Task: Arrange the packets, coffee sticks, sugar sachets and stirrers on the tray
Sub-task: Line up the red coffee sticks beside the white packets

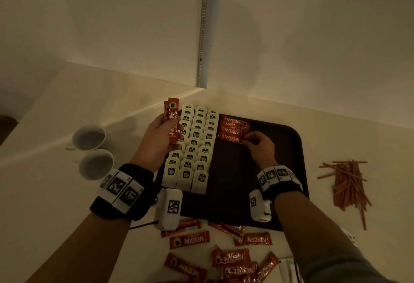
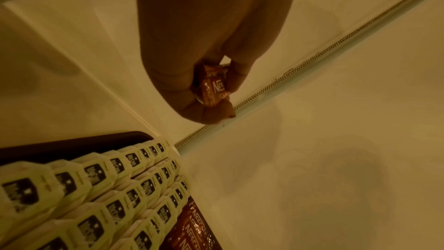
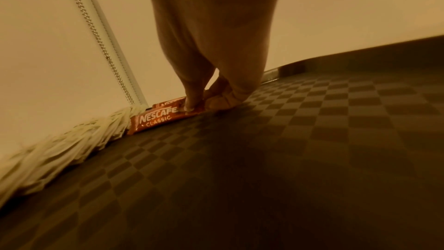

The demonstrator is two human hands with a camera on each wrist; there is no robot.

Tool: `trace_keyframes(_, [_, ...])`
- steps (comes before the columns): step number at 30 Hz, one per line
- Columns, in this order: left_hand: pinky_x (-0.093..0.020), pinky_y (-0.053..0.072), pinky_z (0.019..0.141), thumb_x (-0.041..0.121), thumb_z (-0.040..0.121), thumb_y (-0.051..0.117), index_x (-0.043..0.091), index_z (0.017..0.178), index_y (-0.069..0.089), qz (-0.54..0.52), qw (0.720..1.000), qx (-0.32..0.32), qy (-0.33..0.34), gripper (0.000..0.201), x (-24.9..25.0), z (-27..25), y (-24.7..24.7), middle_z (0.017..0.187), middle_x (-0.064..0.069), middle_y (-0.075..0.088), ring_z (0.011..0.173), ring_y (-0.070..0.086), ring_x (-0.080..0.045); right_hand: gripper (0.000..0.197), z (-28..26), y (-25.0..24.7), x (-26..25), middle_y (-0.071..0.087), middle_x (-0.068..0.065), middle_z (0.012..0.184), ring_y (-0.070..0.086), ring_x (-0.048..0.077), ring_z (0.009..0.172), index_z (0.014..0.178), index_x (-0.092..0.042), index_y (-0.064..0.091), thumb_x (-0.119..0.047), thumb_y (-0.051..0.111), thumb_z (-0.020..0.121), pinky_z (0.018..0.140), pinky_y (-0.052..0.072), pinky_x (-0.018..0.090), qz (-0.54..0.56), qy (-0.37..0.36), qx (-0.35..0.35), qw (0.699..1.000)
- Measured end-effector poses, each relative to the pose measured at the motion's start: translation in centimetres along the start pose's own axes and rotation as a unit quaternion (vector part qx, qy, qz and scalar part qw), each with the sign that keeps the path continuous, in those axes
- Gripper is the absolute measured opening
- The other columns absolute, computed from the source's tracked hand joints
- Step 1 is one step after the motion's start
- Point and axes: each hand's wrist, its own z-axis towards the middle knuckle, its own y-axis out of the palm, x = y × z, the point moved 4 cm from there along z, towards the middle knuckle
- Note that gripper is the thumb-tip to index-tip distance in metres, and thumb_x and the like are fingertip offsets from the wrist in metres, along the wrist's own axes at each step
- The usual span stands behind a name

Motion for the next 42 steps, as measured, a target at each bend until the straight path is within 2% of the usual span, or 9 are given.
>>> trace_keyframes(14, [-0.021, 0.052, 0.055, 0.011, 0.098, 0.046, 0.011, 0.112, 0.054, 0.036, 0.998, -0.041, -0.005, 0.016, -0.9, 0.3, 0.2, 0.09, -0.003, 0.073, 0.071, 0.068, -0.016, 0.019, 0.8, 0.5, -0.2, 0.061, 0.001, 0.107, 0.054, 0.01, 0.097, 0.1, -0.014, 0.062, -0.015, 0.069, 0.082, 0.086, 0.043, 0.023, -0.052, -0.016, 0.015, 0.998])
trace_keyframes(21, [-0.017, 0.047, 0.051, 0.01, 0.09, 0.06, 0.012, 0.102, 0.065, 0.088, 0.995, -0.045, 0.023, 0.013, -0.9, 0.3, 0.6, 0.09, -0.005, 0.072, 0.064, 0.069, -0.011, 0.016, -0.3, -0.6, -2.7, 0.058, -0.003, 0.1, 0.057, 0.012, 0.096, 0.1, -0.015, 0.057, -0.021, 0.064, 0.087, 0.079, 0.044, 0.023, -0.012, -0.03, 0.04, 0.999])
trace_keyframes(23, [-0.016, 0.044, 0.05, 0.011, 0.087, 0.065, 0.016, 0.097, 0.07, 0.13, 0.989, -0.046, 0.045, 0.012, -0.6, 0.4, 0.8, 0.085, -0.002, 0.073, 0.062, 0.068, -0.01, 0.014, -2.0, -1.1, -6.2, 0.058, -0.008, 0.096, 0.057, 0.009, 0.091, 0.1, -0.017, 0.057, -0.028, 0.058, 0.09, 0.079, 0.046, 0.023, 0.044, -0.092, 0.008, 0.995])
trace_keyframes(26, [-0.013, 0.041, 0.048, 0.012, 0.083, 0.071, 0.019, 0.09, 0.073, 0.19, 0.977, -0.049, 0.084, 0.011, 0.3, 0.5, 1.4, 0.073, 0.001, 0.07, 0.052, 0.061, -0.005, 0.018, -5.2, -0.8, -11.5, 0.062, -0.005, 0.098, 0.061, 0.007, 0.088, 0.106, -0.02, 0.059, -0.031, 0.052, 0.093, 0.076, 0.054, 0.027, 0.149, -0.159, -0.166, 0.962])
trace_keyframes(28, [-0.012, 0.043, 0.049, 0.014, 0.08, 0.073, 0.017, 0.091, 0.073, 0.215, 0.97, -0.042, 0.109, 0.011, 1.1, 0.6, 1.8, 0.069, 0.003, 0.069, 0.049, 0.058, -0.005, 0.016, -6.6, -0.3, -13.0, 0.063, -0.002, 0.096, 0.064, 0.005, 0.081, 0.108, -0.018, 0.059, -0.022, 0.054, 0.093, 0.073, 0.056, 0.026, 0.186, -0.166, -0.241, 0.938])
trace_keyframes(31, [-0.016, 0.049, 0.053, 0.013, 0.081, 0.073, 0.02, 0.086, 0.072, 0.195, 0.971, -0.032, 0.134, 0.009, 2.0, 0.4, 1.9, 0.068, 0.002, 0.07, 0.055, 0.063, -0.012, 0.01, -7.0, 0.3, -12.9, 0.063, 0.001, 0.09, 0.064, 0.003, 0.071, 0.1, -0.008, 0.06, -0.006, 0.054, 0.091, 0.065, 0.052, 0.017, 0.233, -0.153, -0.237, 0.931])
trace_keyframes(33, [-0.028, 0.057, 0.068, 0.01, 0.079, 0.074, 0.02, 0.084, 0.072, 0.169, 0.974, -0.037, 0.146, 0.012, 2.4, 0.3, 1.7, 0.077, -0.012, 0.072, 0.071, 0.069, -0.026, 0.009, -7.0, 0.6, -12.5, 0.062, 0.003, 0.09, 0.063, 0.003, 0.072, 0.098, -0.004, 0.058, -0.002, 0.052, 0.091, 0.066, 0.051, 0.015, 0.274, -0.13, -0.228, 0.925])
trace_keyframes(36, [-0.042, 0.057, 0.084, 0.006, 0.073, 0.078, 0.014, 0.085, 0.075, 0.174, 0.97, -0.038, 0.167, 0.015, 2.6, -0.1, 1.5, 0.088, -0.025, 0.069, 0.085, 0.066, -0.041, 0.017, -7.5, 0.8, -12.5, 0.061, 0.005, 0.096, 0.063, 0.005, 0.079, 0.107, -0.002, 0.057, 0.0, 0.052, 0.091, 0.068, 0.052, 0.015, 0.329, -0.116, -0.234, 0.907])
trace_keyframes(42, [-0.032, 0.057, 0.08, 0.007, 0.072, 0.079, 0.014, 0.084, 0.075, 0.194, 0.961, -0.053, 0.192, 0.015, 3.1, -0.6, 2.1, 0.078, -0.003, 0.072, 0.075, 0.069, -0.017, 0.019, -8.4, 1.1, -13.2, 0.067, 0.005, 0.093, 0.063, 0.012, 0.079, 0.098, -0.005, 0.066, 0.0, 0.067, 0.08, 0.072, 0.054, 0.02, 0.323, -0.14, -0.214, 0.911])
